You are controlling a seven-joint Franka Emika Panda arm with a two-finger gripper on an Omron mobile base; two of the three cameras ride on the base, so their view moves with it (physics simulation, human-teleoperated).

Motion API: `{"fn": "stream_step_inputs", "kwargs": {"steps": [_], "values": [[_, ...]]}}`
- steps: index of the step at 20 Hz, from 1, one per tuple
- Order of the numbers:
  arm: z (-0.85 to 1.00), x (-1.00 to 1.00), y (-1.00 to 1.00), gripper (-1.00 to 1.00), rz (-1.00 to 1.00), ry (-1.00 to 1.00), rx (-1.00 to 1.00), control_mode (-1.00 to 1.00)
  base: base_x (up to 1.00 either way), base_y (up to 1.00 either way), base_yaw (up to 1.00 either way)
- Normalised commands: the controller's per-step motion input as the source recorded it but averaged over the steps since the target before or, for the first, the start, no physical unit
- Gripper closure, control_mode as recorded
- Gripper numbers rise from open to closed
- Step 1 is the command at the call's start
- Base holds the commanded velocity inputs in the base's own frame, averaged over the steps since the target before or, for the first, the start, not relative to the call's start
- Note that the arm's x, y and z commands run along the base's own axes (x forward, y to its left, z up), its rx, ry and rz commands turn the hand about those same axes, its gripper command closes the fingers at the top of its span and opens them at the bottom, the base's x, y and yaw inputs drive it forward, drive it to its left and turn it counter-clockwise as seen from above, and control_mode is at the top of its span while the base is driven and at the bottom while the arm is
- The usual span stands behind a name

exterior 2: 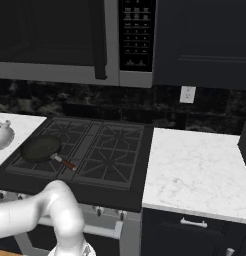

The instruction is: Pick the kettle from the counter and place it on a stove burner. Then turn the burner on.

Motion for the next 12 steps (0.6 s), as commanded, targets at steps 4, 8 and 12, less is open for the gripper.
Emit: {"fn": "stream_step_inputs", "kwargs": {"steps": [4,8,12], "values": [[0.02,-0.1,-1.0,1.0,0.0,0.1,-0.07,-1.0,0.0,0.0,0.0],[0.01,-0.01,-1.0,1.0,0.0,0.11,-0.07,-1.0,0.0,0.0,0.0],[0.06,0.0,-1.0,1.0,0.0,0.12,-0.06,-1.0,0.0,0.0,0.0]]}}
